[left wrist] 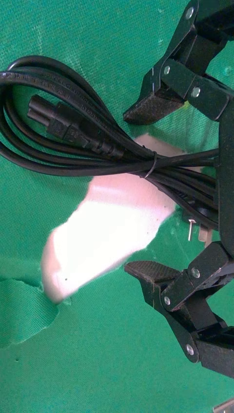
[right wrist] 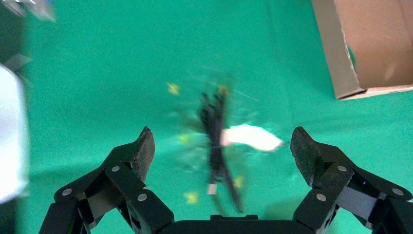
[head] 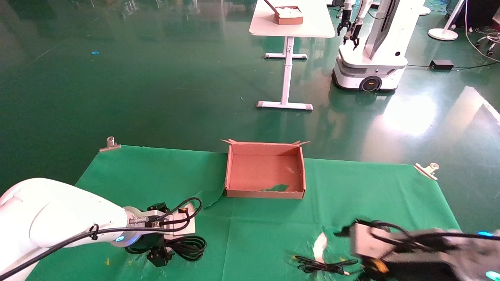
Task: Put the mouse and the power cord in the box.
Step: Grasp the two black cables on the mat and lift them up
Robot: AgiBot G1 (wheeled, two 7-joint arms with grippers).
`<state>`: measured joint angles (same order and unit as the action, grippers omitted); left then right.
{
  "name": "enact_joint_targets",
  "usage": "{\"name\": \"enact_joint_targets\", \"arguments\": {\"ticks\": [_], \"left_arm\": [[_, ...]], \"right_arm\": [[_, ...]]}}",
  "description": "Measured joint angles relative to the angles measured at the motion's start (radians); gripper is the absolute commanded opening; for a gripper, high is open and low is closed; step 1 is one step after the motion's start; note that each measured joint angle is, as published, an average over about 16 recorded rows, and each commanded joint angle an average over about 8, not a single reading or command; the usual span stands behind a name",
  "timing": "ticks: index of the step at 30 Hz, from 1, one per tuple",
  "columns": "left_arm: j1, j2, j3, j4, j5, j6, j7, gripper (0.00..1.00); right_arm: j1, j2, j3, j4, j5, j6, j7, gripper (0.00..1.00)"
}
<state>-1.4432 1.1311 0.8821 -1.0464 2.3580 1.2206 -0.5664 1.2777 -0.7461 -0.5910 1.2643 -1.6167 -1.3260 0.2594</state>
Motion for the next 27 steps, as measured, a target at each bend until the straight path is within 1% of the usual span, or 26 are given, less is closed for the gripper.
{"name": "enact_joint_targets", "arguments": {"ticks": [5,8,12,17,18,20,21,25,26,27], "left_arm": [[-0.001,0.001,0.0,0.006,-0.001,-0.002,0.005,1.0],[-0.002,0.002,0.0,0.008,-0.002,-0.003,0.006,1.0],[-0.002,0.002,0.0,0.009,-0.002,-0.003,0.007,1.0],[-0.002,0.002,0.0,0.01,-0.003,-0.003,0.007,1.0],[-0.002,0.002,0.0,0.011,-0.003,-0.003,0.007,0.94],[-0.002,0.003,0.0,0.011,-0.003,-0.004,0.007,0.69],[-0.002,0.003,0.0,0.011,-0.003,-0.004,0.007,0.56],[-0.002,0.003,0.0,0.011,-0.003,-0.004,0.007,0.06],[-0.002,0.003,0.0,0.012,-0.003,-0.004,0.007,0.0],[-0.002,0.003,0.0,0.012,-0.003,-0.004,0.008,0.0]], "right_arm": [[0.046,-0.099,-0.062,-0.083,-0.137,0.034,-0.035,1.0],[0.071,-0.156,-0.094,-0.148,-0.197,0.048,-0.064,1.0],[0.097,-0.218,-0.125,-0.237,-0.25,0.063,-0.102,1.0],[0.117,-0.268,-0.15,-0.321,-0.289,0.075,-0.133,1.0],[0.12,-0.275,-0.154,-0.334,-0.295,0.077,-0.137,1.0],[0.124,-0.285,-0.159,-0.354,-0.303,0.08,-0.144,0.99],[0.126,-0.29,-0.161,-0.362,-0.306,0.082,-0.146,0.93],[0.131,-0.301,-0.167,-0.383,-0.316,0.086,-0.153,0.43],[0.132,-0.302,-0.168,-0.385,-0.318,0.086,-0.153,0.31],[0.133,-0.304,-0.169,-0.387,-0.319,0.087,-0.153,0.18]]}}
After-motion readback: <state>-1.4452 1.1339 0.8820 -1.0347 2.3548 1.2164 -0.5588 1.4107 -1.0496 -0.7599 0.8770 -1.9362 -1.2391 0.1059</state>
